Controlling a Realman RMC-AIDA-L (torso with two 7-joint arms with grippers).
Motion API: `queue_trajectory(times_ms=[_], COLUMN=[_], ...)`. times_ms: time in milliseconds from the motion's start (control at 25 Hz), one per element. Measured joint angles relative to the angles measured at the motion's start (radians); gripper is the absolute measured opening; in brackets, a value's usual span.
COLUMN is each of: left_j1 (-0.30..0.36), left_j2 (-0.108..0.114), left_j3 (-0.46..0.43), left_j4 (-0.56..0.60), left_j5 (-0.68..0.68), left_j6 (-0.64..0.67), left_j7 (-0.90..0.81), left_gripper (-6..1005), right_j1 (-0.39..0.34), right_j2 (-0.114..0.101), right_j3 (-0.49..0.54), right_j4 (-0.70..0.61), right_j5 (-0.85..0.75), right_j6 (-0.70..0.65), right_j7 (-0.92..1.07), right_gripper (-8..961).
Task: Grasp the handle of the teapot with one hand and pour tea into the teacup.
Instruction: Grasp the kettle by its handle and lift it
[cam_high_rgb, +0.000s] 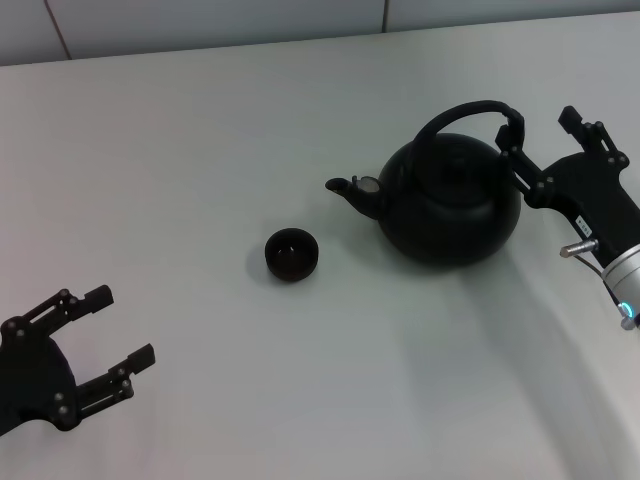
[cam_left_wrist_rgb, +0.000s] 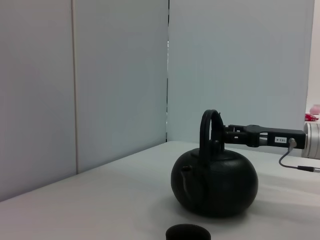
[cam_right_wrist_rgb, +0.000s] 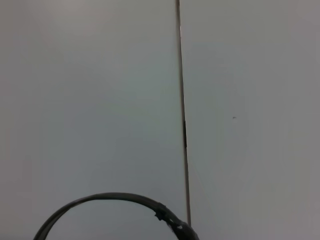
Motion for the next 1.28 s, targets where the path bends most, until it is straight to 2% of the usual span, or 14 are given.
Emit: queue_trajectory(times_ms=[240, 480, 560, 1000, 1280], left_j1=[-0.002, -0.004, -0.004, -0.004, -0.004], left_j2=[0.000, -0.001, -0.001, -0.001, -0.001], left_j3=[0.000, 0.000, 0.000, 0.000, 0.000], left_j4=[0.000, -0.009, -0.010, -0.010, -0.016], left_j5=[-0.003, -0.012, -0.015, -0.015, -0.016], left_j6=[0.000, 0.000, 0.001, 0.004, 0.006], left_j7=[0.000, 0.000, 0.000, 0.000, 0.000], left_gripper=[796, 795, 796, 796, 795], right_j1=[0.003, 0.011, 0.015, 0.019, 0.049], right_j2=[0.000, 0.000, 0.000, 0.003, 0.001], right_j3=[-0.006, -0.011, -0.012, -0.008, -0.001], right_j4=[-0.006, -0.009, -0.009, -0.006, -0.009], right_j5=[-0.003, -0.007, -0.008, -0.009, -0.004], right_j6=[0.001, 0.016, 0.020, 0.026, 0.011], right_j7=[0.025, 0.035, 0.035, 0.035, 0.038], right_gripper=[792, 607, 364, 165, 90])
